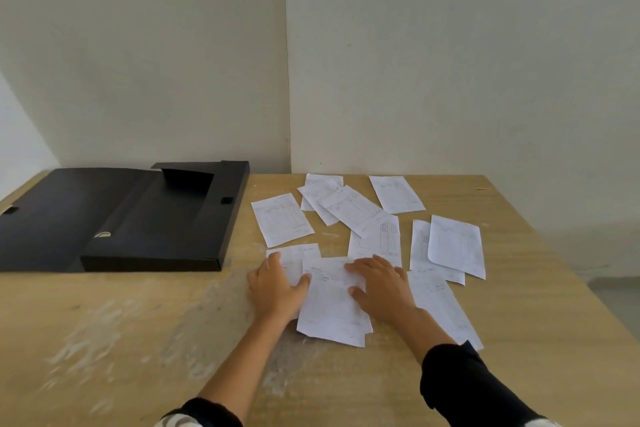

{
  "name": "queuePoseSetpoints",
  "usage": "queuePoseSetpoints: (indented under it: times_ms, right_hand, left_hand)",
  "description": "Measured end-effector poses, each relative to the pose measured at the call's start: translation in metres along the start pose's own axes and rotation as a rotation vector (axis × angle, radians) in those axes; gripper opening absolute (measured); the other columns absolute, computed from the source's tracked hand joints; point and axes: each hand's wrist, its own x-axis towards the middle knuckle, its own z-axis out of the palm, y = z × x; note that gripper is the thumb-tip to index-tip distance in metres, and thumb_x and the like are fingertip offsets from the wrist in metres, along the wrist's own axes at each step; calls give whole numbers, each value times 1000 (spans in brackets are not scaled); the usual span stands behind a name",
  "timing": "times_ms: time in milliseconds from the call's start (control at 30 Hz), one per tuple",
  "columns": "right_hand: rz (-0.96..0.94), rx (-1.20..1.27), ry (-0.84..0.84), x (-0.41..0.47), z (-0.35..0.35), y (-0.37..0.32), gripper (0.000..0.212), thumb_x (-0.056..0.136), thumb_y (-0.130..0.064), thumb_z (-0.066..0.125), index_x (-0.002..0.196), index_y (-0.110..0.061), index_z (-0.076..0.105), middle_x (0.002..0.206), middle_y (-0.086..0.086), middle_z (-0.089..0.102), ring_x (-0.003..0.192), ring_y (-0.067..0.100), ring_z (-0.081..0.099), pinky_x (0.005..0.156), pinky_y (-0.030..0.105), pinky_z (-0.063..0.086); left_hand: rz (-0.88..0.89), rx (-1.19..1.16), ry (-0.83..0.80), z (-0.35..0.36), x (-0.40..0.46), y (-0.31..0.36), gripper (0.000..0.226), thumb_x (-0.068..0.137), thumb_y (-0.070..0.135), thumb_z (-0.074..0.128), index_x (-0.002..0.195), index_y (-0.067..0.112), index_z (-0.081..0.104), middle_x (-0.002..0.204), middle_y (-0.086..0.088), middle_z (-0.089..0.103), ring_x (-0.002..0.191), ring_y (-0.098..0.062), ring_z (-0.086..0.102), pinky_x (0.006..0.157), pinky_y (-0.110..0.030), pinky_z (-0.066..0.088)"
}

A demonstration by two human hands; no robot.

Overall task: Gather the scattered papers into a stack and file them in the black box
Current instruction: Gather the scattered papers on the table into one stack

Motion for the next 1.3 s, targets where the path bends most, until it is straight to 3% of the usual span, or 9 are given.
queuePoseSetpoints:
  times_ms: [133, 267, 433, 600, 700, 833, 1000, 1133, 1300]
  right_hand:
    - [-33, 45, 49, 4, 4, -9, 39, 95, -30, 40, 132, -39, 43, 141, -12, 44, 137, 16, 28, 114, 50, 20]
    - [71, 96, 187, -5, -12, 10, 44, 90, -11, 43, 129, -30, 50, 140, -6, 45, 134, 17, 34, 113, 42, 27]
    - [226, 101, 61, -24, -24, 47, 54, 81, -4, 47, 129, -29, 47, 141, -5, 43, 134, 20, 33, 110, 44, 32]
    - [162, 55, -12, -23, -32, 53, 36, 86, -15, 55, 117, -33, 48, 132, -10, 49, 124, 19, 43, 101, 47, 39]
    - [147, 17, -66, -19, -39, 53, 42, 86, -24, 61, 123, -33, 44, 128, -10, 50, 121, 20, 43, 101, 52, 36]
    - [107, -37, -98, -13, -44, 58, 37, 84, -34, 63, 117, -30, 48, 124, -7, 52, 116, 18, 44, 100, 45, 33]
    - [63, -25, -100, -8, -43, 63, 32, 82, -34, 65, 110, -27, 52, 123, -4, 49, 115, 17, 42, 100, 41, 33]
    - [13, -56, -60, -7, -43, 64, 30, 80, -35, 66, 104, -27, 50, 117, -7, 57, 109, 17, 46, 94, 38, 33]
    - [-5, 178, 5, -5, -43, 65, 26, 75, -26, 74, 93, -26, 54, 91, -7, 59, 89, 15, 52, 82, 31, 40]
  left_hand:
    - [75, -15, -47, 8, -1, 4, 83, 62, 39, 80, 129, 13, 37, 134, -8, 49, 123, -28, 40, 102, -36, 31]
    - [-33, -37, -57, 8, -1, 13, 92, 57, 23, 86, 131, 13, 32, 129, -16, 47, 120, -34, 43, 97, -43, 42]
    - [-130, 75, -63, 7, 1, 21, 96, 56, 23, 85, 133, 17, 29, 128, -13, 49, 121, -35, 40, 94, -43, 41]
    - [-67, -30, -54, 9, 1, 23, 92, 55, 12, 85, 132, 21, 35, 130, -10, 46, 119, -34, 44, 93, -43, 43]
    - [-94, -135, -45, 9, 0, 22, 92, 51, 4, 86, 128, 21, 38, 128, -14, 41, 113, -35, 48, 86, -46, 50]
    - [-102, -126, -66, 6, 1, 18, 96, 48, 9, 88, 127, 17, 35, 120, -13, 55, 111, -35, 52, 83, -46, 53]
    - [-107, -62, -47, 0, -3, 25, 87, 52, 10, 87, 123, 12, 35, 115, -12, 60, 105, -33, 57, 73, -40, 52]
    - [-154, -191, -77, -3, -7, 29, 82, 64, -4, 77, 130, 10, 30, 120, -16, 57, 98, -33, 60, 63, -34, 44]
    - [-194, -435, -59, -9, -9, 21, 60, 63, -5, 77, 112, 13, 46, 109, -9, 59, 87, -23, 55, 66, -34, 48]
